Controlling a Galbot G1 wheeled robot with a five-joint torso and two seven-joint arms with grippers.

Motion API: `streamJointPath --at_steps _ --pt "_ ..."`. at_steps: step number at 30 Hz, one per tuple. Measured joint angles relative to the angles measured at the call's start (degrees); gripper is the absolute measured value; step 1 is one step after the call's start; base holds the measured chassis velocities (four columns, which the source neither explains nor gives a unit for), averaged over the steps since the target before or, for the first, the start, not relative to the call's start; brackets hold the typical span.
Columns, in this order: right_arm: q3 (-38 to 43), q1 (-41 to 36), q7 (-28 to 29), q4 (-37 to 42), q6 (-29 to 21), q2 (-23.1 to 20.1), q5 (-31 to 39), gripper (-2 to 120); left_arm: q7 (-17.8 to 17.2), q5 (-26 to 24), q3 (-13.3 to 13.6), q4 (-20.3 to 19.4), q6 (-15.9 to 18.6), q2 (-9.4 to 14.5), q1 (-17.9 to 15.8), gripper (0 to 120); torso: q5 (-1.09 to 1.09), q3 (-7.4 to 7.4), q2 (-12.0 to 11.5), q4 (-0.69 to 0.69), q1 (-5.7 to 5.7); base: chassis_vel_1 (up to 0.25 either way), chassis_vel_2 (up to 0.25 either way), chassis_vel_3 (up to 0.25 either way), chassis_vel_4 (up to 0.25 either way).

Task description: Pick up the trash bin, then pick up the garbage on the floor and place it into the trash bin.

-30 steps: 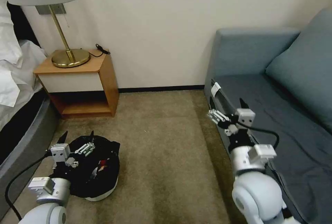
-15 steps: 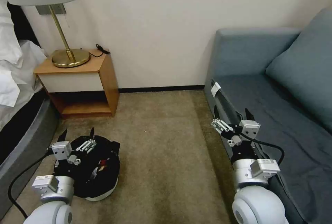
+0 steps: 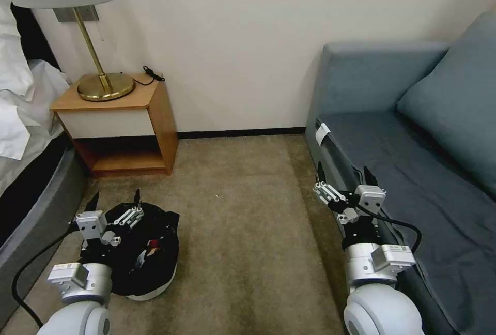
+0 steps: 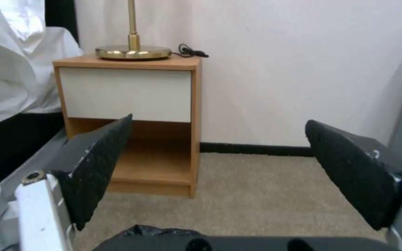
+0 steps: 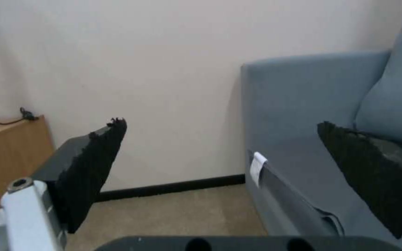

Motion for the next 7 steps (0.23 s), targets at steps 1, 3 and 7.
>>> streamJointPath --at_steps 1,3,7 --pt "0.0 0.0 0.0 0.0 0.0 0.0 -0.01 100 0.0 0.0 0.0 0.0 0.0 -0.01 0.0 100 0.0 0.0 0.0 0.0 0.0 0.0 0.0 0.0 0.0" --pt "-0.01 0.0 -0.01 -0.01 0.0 0.01 -0.01 100 0.0 0.01 0.0 0.0 0.0 -0.02 0.0 100 0.0 0.0 0.0 0.0 0.0 0.0 0.0 0.0 0.0" --pt "-0.03 0.03 -0.01 -0.03 -0.02 0.0 -0.01 100 0.0 0.02 0.0 0.0 0.0 -0.03 0.0 100 0.0 0.0 0.0 0.0 0.0 0.0 0.0 0.0 0.0"
